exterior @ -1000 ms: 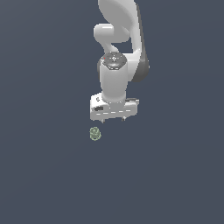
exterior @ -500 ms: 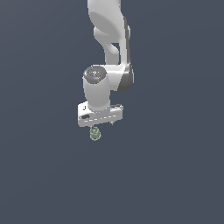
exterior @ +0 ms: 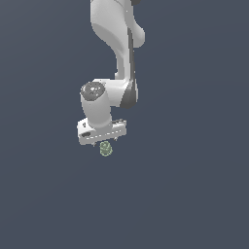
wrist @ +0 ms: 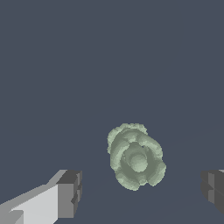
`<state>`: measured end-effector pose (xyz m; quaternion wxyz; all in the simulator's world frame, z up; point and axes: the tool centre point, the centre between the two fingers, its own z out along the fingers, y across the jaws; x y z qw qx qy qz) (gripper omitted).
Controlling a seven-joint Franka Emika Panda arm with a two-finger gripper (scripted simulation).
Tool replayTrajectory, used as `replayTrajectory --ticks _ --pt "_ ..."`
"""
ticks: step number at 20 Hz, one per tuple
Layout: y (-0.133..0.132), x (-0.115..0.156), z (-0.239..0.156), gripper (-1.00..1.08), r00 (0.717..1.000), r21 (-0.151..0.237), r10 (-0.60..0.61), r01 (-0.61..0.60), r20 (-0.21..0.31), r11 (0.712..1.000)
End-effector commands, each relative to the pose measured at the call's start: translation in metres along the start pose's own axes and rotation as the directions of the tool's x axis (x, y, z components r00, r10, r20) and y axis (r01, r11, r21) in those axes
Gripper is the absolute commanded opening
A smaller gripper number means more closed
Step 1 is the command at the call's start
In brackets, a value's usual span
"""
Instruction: Pick up the object and move it to a goal position.
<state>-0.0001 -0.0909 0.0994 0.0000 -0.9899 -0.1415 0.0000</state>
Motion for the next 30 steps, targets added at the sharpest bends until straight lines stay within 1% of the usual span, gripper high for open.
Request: replayTrajectory --ticks 1,7,16,21,22,30 --pt "0.003 -0.001 0.003 1.00 1.000 0.000 -0.008 0.008 0.000 1.000" --pt "0.004 -0.002 0.006 1.00 1.000 0.000 -0.006 0.006 0.001 1.000" --pt "0.004 -0.003 0.046 1.00 1.000 0.000 -0.009 0.009 0.000 1.000" --pt "0.004 -0.002 0.053 1.00 1.000 0.000 -0.009 0.009 0.000 1.000" --pt "0.004 -0.002 0.053 -1.00 1.000 0.000 -0.009 0.009 0.000 1.000" --pt "0.004 -0.002 0.053 -1.00 1.000 0.000 -0.009 0.009 0.000 1.000"
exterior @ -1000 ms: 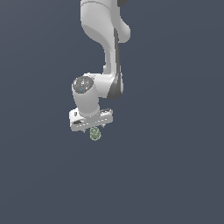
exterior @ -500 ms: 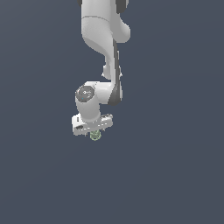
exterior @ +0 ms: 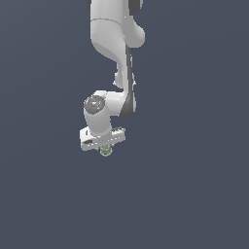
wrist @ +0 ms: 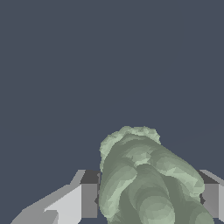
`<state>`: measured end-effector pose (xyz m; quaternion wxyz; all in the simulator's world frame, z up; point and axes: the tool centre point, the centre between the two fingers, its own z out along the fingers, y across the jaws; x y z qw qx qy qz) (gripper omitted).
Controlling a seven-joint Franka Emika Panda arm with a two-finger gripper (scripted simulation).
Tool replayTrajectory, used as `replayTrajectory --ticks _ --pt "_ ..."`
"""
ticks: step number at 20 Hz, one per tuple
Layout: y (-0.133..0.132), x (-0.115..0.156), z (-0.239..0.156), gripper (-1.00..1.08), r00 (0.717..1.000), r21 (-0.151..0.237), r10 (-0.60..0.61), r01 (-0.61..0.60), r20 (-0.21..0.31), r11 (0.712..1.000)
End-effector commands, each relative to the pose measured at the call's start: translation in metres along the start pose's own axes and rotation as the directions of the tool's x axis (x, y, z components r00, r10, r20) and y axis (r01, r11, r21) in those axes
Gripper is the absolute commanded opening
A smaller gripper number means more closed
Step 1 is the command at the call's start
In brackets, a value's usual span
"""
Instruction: Pick up the object and move it to a goal position.
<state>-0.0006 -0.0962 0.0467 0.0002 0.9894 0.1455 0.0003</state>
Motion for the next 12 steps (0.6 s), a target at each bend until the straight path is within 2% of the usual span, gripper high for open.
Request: replayTrajectory --ticks 1,7,12 --pt "-0.001 0.000 0.001 -1.00 1.000 0.001 -0.001 0.001 0.001 1.000" --pt "0.001 0.002 -0.007 -1.00 1.000 0.000 -0.001 0.001 0.000 1.000" --pt "0.005 0.008 -0.028 -1.00 1.000 0.000 -0.001 0.001 0.000 1.000"
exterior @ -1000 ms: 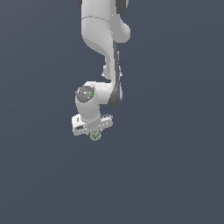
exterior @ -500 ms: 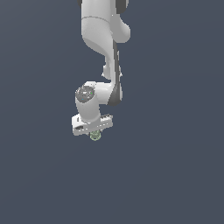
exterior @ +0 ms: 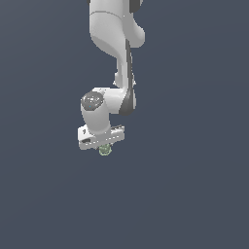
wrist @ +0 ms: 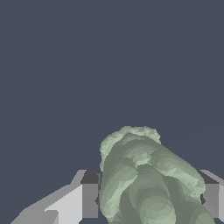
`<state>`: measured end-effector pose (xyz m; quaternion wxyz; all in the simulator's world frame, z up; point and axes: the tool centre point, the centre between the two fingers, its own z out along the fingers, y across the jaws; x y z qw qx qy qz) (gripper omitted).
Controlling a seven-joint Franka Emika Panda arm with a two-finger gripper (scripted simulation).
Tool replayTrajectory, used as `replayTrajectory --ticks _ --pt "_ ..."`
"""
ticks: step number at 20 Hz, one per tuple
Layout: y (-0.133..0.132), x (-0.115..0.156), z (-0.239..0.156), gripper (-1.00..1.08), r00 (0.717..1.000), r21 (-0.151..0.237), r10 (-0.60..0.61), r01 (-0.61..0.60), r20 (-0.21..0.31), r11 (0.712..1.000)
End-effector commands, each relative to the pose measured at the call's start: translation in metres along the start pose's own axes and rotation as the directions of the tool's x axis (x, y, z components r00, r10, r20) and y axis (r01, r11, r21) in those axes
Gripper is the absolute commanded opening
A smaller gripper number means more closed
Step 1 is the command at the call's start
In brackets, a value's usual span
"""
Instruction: Pick up the object and move it to a goal position.
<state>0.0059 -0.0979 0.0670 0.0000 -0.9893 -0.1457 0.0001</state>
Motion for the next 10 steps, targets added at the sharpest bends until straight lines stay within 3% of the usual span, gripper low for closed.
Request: replayTrajectory --ticks 1,10 --pt "0.003 0.004 -0.013 -1.00 1.000 -0.001 0.000 0.000 -0.001 1.000" --pt "0.017 0.024 -0.086 -1.00 1.000 -0.001 0.000 0.000 -0.001 1.000"
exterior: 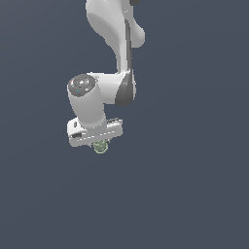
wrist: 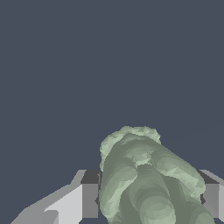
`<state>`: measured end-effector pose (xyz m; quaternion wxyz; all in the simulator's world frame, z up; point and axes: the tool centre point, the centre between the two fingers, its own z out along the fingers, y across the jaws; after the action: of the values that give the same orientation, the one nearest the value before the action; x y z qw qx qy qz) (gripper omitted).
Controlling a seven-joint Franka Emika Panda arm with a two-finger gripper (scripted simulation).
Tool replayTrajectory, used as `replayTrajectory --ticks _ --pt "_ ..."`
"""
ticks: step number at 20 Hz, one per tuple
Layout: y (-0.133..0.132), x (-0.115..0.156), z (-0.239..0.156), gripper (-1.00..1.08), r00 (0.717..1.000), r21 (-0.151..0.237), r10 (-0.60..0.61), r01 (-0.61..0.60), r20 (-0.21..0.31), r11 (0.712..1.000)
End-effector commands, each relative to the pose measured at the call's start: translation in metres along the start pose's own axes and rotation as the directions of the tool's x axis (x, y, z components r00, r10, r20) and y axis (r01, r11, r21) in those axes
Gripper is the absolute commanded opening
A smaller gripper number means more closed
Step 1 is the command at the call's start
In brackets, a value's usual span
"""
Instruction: Pick up the object and move it to a goal position.
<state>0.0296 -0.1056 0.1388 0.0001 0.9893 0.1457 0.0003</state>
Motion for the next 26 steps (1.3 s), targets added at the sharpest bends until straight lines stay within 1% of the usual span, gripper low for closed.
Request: replayTrajectory --ticks 1,8,13,19,26 --pt "0.005 0.007 -0.024 -1.00 1.000 0.000 0.000 0.000 0.000 1.000" --pt "0.018 0.026 -0.091 -1.00 1.000 0.000 0.000 0.000 0.000 1.000" --pt "0.027 0.039 -0.132 -1.00 1.000 0.000 0.000 0.000 0.000 1.000" --pt "0.035 0.052 -0.171 -1.00 1.000 0.000 0.000 0.000 0.000 1.000" --pt "0.043 0.063 -0.205 -1.00 1.000 0.000 0.000 0.000 0.000 1.000"
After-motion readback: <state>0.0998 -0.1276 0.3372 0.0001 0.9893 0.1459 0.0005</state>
